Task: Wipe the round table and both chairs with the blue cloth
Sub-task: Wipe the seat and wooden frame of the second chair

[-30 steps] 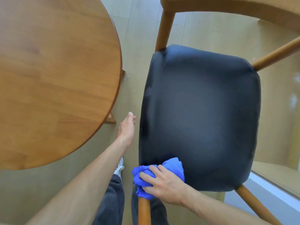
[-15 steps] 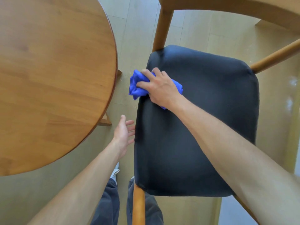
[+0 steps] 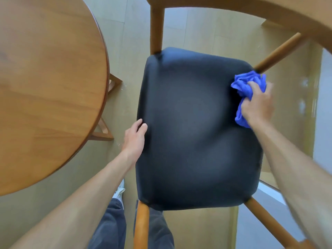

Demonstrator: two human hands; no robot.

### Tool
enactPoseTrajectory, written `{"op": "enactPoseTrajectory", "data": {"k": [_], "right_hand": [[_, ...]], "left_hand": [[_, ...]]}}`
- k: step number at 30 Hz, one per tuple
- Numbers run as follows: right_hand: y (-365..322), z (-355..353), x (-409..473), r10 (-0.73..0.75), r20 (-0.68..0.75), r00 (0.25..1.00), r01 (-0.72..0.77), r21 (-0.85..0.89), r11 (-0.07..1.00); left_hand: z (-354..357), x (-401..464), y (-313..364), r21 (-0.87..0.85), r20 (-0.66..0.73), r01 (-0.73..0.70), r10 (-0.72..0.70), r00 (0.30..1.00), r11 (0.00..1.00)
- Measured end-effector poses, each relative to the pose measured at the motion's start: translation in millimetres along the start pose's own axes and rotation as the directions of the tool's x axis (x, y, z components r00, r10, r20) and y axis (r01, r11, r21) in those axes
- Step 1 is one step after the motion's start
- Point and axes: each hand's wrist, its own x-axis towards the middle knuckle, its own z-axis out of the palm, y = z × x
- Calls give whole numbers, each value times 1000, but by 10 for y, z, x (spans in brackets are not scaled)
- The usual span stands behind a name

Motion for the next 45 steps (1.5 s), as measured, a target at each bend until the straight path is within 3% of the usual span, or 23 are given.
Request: {"op": "enactPoseTrajectory", "data": {"k": [2,4,8,10,12,14,16,18,20,23,25,26,29,32,35,39,45], "right_hand": [[-144,108,-163,66,-47,997,-65,40,997],[-510,187,-252,40,-40,998,-38,30,999],[-1275,379,-585,-196,13,981,195,40,980],[-1554,482,-881,-434,44,900,431,60,900],[-1662,522,-1064,-659,122,742,665,-13,747],[-1520,476,-951,-734,147,663,748,-96,656],[-1197,353,-660,-670,117,733,680,-123,723],[-733,215,-380,-482,75,873,488,-93,868],[-138,120,-257,-265,58,963,269,-87,959],[523,8,-336,61,0,998,-61,-29,998],[603,-12,-421,299,-12,954,-299,32,954],[553,-4,-461,345,-6,938,-345,44,938],[209,61,-676,273,-7,962,-272,29,962],[-255,228,-1142,24,-46,999,-25,-36,999],[-542,356,-1606,-214,-34,976,208,-144,968],[-716,393,-1965,-378,47,925,381,-77,921],[-537,236,-1771,-385,-2,923,385,-2,923]], "left_hand": [[56,-36,26,10,-5,-9,9,1000,1000],[65,-54,19,-23,8,9,-9,1000,1000],[59,-47,20,-139,-5,110,-112,994,984],[73,-70,42,-155,6,92,-92,996,984],[78,-109,64,-148,13,65,-64,998,987],[87,-142,86,-125,6,62,-62,998,990],[94,-133,87,-112,-8,84,-85,996,990],[101,-131,97,-116,-5,126,-127,992,985],[104,-140,100,-107,-7,148,-149,989,983],[107,-167,127,-111,-9,157,-159,987,981],[109,-166,137,-119,3,163,-164,986,979],[109,-162,133,-116,7,166,-166,986,979],[124,-167,136,-110,6,158,-158,987,981],[132,-192,130,-110,9,153,-153,988,982],[115,-234,127,-115,5,154,-154,988,981],[68,-321,131,-124,14,144,-144,990,982],[-2,-359,59,-89,32,157,-155,987,983]]}}
